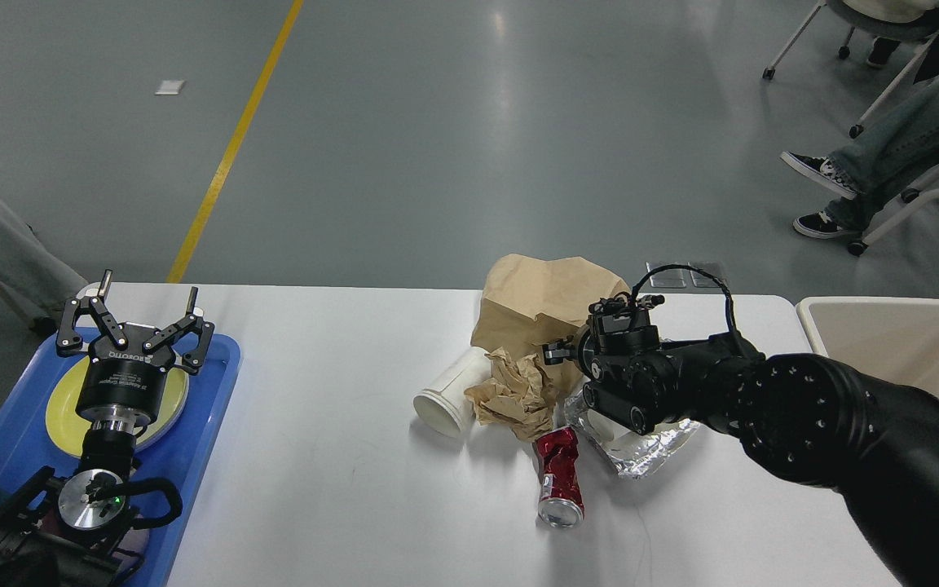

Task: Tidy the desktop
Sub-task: 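Reach the right gripper to the crumpled brown paper bag and grasp it, then lift the brown paper bag into the white bin and release it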

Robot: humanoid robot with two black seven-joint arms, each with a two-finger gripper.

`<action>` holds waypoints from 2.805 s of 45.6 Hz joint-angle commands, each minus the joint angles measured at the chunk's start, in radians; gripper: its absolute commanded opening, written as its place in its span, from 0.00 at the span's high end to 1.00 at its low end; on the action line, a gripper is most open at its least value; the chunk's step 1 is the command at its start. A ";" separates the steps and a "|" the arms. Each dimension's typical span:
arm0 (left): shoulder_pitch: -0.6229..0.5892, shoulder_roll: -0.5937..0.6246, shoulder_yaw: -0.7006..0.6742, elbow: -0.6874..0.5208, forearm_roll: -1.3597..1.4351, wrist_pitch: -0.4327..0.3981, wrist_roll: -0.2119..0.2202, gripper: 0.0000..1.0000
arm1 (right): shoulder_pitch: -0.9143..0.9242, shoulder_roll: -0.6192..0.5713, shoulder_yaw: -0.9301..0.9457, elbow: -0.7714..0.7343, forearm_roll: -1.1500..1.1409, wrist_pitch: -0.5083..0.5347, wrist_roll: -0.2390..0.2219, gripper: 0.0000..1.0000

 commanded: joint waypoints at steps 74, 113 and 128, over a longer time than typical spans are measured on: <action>0.002 0.002 0.000 0.000 0.000 0.000 0.000 0.04 | 1.127 -0.537 -0.319 0.894 0.391 0.736 0.014 1.00; 0.000 0.002 0.000 0.000 0.000 0.000 0.000 0.04 | 0.141 -1.039 0.003 0.203 0.138 0.631 0.016 1.00; 0.000 0.002 0.000 0.001 0.000 0.000 0.000 0.04 | -0.370 -0.766 0.242 -0.214 0.140 0.358 0.019 1.00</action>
